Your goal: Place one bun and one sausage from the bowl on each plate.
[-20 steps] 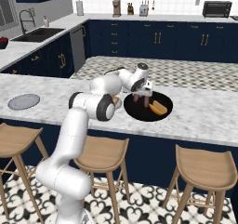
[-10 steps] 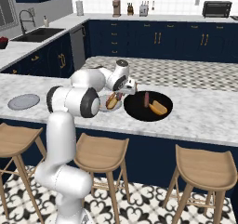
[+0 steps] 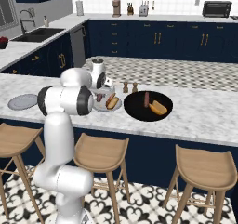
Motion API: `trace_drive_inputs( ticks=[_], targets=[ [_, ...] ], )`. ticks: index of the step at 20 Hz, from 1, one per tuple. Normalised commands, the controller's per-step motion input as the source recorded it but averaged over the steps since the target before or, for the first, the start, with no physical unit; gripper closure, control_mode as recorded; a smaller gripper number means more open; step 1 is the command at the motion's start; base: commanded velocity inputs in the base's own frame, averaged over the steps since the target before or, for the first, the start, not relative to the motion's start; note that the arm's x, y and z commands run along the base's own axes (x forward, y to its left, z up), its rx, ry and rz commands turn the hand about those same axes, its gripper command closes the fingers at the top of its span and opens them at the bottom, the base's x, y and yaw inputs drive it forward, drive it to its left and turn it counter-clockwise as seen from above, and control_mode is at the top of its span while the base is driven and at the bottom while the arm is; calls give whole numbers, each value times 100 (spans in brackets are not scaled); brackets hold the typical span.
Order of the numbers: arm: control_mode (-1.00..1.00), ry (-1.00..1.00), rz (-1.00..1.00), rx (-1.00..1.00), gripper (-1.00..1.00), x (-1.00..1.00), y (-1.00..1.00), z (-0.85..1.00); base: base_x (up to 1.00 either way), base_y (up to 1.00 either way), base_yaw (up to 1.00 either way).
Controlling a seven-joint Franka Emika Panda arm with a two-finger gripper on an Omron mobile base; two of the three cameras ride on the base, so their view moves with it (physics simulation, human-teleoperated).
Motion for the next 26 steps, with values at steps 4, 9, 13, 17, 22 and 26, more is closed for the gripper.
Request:
trace_drive_inputs(
  ticks=[4, 9, 13, 17, 22, 26],
  targets=[
    [-100, 15, 0, 0, 100, 31, 14, -25, 0, 0, 0],
    [-100, 13, 0, 0, 100, 50, 0, -61, 0, 0, 0],
    [-100, 4, 0, 0, 100, 31, 0, -10, 0, 0, 0],
    [-100, 0, 0, 0, 100, 26, 0, -34, 0, 0, 0],
    [-100, 0, 0, 0, 100, 0, 0, -26, 0, 0, 0],
    [-100, 0, 0, 0, -100, 0, 0, 0, 0, 0, 0]
  ],
)
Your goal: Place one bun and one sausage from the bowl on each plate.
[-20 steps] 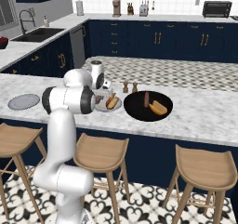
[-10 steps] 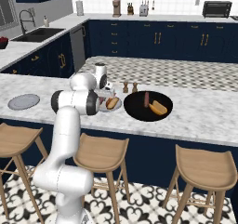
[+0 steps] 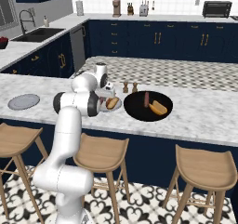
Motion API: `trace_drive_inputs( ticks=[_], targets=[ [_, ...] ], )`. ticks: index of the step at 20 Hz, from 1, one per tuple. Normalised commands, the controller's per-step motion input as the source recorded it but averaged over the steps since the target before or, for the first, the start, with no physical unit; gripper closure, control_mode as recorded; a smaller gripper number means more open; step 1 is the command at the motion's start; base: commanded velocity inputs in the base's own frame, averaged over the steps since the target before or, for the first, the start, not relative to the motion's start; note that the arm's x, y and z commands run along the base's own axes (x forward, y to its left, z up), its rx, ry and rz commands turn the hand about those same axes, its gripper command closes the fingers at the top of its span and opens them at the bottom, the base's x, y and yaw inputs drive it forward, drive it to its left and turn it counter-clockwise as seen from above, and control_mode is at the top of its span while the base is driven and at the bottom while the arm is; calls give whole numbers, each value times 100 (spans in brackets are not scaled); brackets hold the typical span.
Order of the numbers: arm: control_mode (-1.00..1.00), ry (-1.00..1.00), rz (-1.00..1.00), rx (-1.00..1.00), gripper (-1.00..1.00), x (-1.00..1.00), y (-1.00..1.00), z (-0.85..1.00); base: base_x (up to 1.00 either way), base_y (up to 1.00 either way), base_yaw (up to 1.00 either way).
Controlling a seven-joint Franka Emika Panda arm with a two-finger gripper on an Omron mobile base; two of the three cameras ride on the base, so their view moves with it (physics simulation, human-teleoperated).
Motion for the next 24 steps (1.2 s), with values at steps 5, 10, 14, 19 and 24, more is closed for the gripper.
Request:
trace_drive_inputs(
  ticks=[5, 10, 14, 19, 24],
  targets=[
    [-100, 0, 0, 0, -100, 0, 0, 0, 0, 0, 0],
    [-100, 0, 0, 0, -100, -1, 0, 0, 0, 0, 0],
    [-100, 0, 0, -3, -100, -64, 0, 43, 0, 0, 0],
    [-100, 0, 0, -1, -100, -100, -1, 57, 0, 0, 0],
    [-100, 0, 0, 0, -100, -80, -28, 40, 0, 0, 0]
  ],
)
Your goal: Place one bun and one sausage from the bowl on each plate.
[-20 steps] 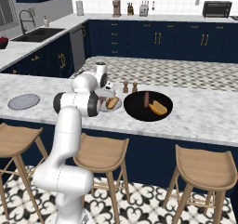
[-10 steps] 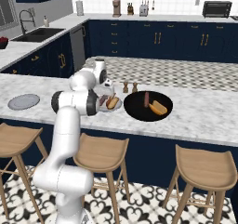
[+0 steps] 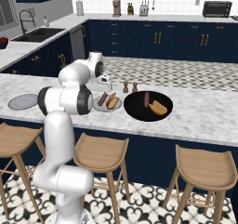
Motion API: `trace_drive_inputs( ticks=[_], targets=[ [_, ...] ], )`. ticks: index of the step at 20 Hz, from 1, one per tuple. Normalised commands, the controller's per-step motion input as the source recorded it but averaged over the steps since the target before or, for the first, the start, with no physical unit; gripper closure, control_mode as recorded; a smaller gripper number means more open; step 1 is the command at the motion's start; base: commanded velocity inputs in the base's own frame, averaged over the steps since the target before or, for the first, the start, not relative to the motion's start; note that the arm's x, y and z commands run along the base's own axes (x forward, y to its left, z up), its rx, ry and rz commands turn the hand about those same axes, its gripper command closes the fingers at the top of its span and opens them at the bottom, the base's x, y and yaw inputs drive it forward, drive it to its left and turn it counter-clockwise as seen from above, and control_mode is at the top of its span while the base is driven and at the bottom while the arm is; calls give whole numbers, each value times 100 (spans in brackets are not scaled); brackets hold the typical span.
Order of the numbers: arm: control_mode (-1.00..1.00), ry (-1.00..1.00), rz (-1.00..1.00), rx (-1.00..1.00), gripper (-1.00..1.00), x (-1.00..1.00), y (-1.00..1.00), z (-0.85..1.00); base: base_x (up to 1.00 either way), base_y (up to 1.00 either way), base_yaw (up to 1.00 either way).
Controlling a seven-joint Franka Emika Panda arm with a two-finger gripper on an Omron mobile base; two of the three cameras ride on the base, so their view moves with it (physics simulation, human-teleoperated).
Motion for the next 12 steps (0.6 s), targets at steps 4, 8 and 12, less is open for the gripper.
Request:
trace_drive_inputs(
  ticks=[4, 8, 12],
  targets=[
    [-100, -4, 0, 0, -100, -95, -67, 0, 0, 0, 0],
    [-100, -7, -1, 0, -100, -58, -69, 7, 0, 0, 0],
    [-100, -2, 0, 0, -100, -6, -66, 32, 0, 0, 0]
  ],
)
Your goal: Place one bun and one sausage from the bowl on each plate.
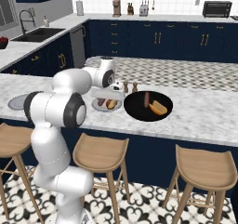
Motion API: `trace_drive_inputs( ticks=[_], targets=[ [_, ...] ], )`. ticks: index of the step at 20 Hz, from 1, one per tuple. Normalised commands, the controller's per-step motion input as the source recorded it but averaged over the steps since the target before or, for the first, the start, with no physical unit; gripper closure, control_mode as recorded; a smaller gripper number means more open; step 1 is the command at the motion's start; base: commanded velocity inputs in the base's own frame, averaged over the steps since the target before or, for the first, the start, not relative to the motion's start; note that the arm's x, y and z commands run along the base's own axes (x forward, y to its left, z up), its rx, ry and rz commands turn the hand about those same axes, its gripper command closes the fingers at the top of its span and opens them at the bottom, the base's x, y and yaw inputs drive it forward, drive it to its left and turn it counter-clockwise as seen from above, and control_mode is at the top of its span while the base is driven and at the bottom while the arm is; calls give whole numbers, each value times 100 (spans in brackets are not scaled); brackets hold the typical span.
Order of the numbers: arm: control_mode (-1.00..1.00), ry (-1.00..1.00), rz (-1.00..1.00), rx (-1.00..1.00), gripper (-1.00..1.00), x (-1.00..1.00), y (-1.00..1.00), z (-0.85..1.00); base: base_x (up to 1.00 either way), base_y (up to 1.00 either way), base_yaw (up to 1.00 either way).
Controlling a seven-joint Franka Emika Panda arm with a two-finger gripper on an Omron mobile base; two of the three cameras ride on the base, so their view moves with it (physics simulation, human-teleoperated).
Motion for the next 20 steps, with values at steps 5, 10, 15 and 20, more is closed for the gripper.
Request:
trace_drive_inputs(
  ticks=[5, 10, 15, 20],
  targets=[
    [-100, 1, 0, -2, -100, 0, -63, 38, 0, 0, 0],
    [-100, 2, 1, -11, -100, 0, -59, 1, 0, 0, 0],
    [-100, 0, 1, -19, -100, 0, -44, 0, 0, 0, 0],
    [-100, 0, 12, -16, -100, 0, -65, -11, 0, 0, 0]
  ],
)
